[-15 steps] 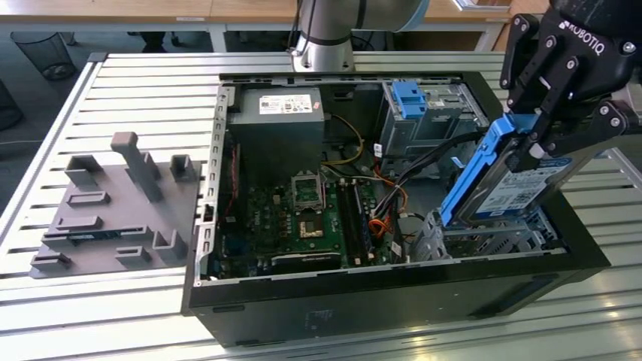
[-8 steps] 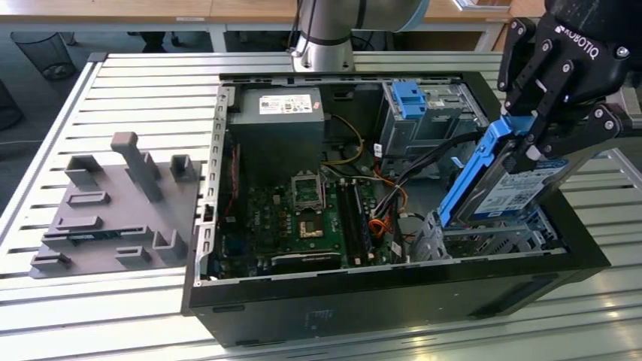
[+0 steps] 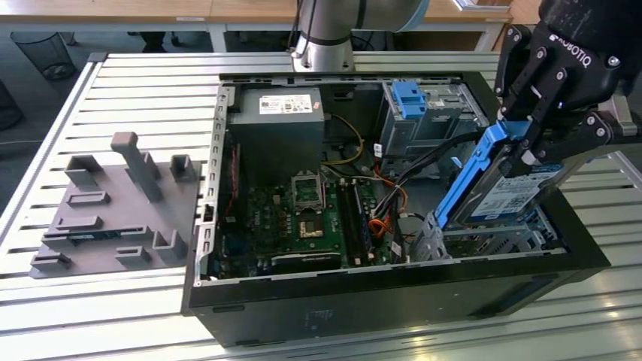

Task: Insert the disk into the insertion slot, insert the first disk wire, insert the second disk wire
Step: 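Insert the disk into the insertion slot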

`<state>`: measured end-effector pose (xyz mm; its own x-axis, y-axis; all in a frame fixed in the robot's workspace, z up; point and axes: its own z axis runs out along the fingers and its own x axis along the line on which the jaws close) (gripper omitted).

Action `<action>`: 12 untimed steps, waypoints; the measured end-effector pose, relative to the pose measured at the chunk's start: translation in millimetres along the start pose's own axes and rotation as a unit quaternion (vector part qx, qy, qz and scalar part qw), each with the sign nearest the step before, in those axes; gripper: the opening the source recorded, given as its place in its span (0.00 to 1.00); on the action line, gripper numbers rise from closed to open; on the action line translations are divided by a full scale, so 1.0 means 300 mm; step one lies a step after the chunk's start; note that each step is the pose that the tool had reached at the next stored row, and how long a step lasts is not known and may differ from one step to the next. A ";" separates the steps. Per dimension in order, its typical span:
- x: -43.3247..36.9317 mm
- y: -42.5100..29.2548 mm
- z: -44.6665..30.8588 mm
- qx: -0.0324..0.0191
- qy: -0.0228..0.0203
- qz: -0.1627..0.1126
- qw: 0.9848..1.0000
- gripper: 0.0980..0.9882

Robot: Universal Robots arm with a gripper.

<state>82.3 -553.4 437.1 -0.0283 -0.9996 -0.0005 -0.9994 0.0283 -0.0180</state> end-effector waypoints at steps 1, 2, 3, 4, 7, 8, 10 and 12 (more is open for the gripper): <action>0.000 0.000 0.002 0.000 0.000 0.000 1.000 0.30; 0.000 0.000 0.004 0.000 0.000 0.000 1.000 0.30; 0.000 0.000 0.007 -0.001 0.000 0.000 1.000 0.30; 0.000 0.000 0.009 -0.001 0.000 0.000 1.000 0.30; 0.000 0.000 0.014 -0.001 0.000 0.000 1.000 0.30; 0.000 0.000 0.015 -0.001 0.000 0.000 1.000 0.30; 0.000 0.000 0.018 -0.001 0.000 0.000 1.000 0.30; 0.000 0.000 0.020 -0.001 0.000 0.000 1.000 0.30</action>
<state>82.4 -553.4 431.1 -0.0283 -0.9996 -0.0003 -0.9995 0.0283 -0.0162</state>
